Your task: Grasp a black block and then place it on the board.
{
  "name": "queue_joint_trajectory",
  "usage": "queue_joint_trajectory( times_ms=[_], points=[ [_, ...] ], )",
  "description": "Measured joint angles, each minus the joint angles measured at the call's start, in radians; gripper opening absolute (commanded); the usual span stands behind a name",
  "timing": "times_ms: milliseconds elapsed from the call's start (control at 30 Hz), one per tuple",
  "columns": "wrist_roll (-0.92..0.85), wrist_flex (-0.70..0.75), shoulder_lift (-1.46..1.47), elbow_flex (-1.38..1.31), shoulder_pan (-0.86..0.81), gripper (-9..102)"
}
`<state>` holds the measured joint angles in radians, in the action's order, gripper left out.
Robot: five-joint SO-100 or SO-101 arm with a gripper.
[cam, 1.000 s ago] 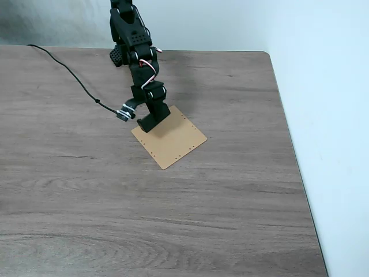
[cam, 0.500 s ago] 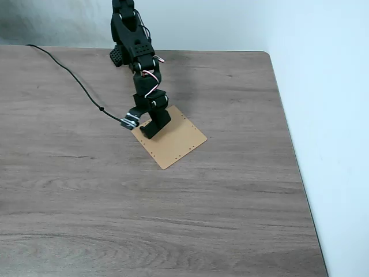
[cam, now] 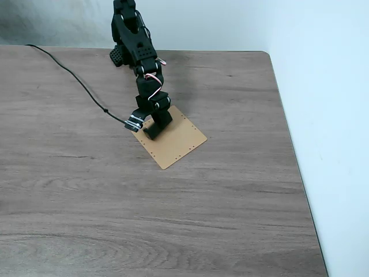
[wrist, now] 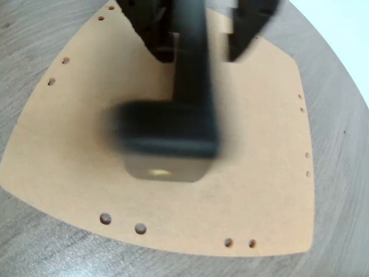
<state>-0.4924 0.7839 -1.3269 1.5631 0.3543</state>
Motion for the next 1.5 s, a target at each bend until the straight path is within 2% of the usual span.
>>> queue_joint_trajectory(
  times_ms=[400,600,667,733,833,1000,1167,1367,1500],
  points=[
    [-0.005,0.029,0.008,0.0,0.002,22],
    [-0.028,0.034,-0.118,0.0,-0.006,21],
    [-0.04,0.034,-0.173,0.0,-0.021,15],
    [-0.057,0.034,-0.222,0.0,-0.04,0],
    [-0.067,0.034,-0.316,0.032,-0.075,0],
    [-0.052,-0.02,-0.522,0.21,-0.199,0],
    [-0.028,-0.118,-0.758,0.5,-0.295,0],
    [0.167,-0.156,-1.02,0.792,-0.345,0],
    [0.301,-0.097,-1.172,0.92,-0.367,0]
  ],
)
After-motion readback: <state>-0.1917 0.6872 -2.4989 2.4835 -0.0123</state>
